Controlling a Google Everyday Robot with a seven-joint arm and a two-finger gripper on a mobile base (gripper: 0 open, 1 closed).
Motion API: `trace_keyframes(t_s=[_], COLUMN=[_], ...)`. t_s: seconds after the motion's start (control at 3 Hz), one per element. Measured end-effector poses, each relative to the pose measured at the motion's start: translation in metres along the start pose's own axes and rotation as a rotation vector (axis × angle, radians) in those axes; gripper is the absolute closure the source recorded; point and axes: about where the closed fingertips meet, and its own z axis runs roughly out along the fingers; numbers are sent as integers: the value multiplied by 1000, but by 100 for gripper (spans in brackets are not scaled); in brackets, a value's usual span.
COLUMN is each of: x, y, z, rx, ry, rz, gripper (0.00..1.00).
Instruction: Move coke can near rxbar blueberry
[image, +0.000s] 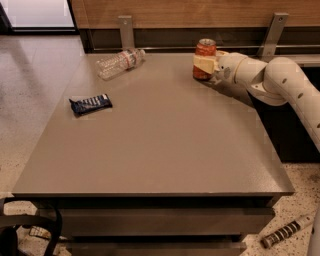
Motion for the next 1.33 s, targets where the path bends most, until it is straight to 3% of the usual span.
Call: trace_keyframes(t_s=[0.33,0.67,1.0,1.33], x=[-7,-21,-23,-17], y=[14,46,86,142], z=[1,-5,-8,-4], rx=[-8,-24,-45,-102], ry=[1,-15,-28,-40], rz=[-13,-38,-61,-92], gripper=[100,100,100,100])
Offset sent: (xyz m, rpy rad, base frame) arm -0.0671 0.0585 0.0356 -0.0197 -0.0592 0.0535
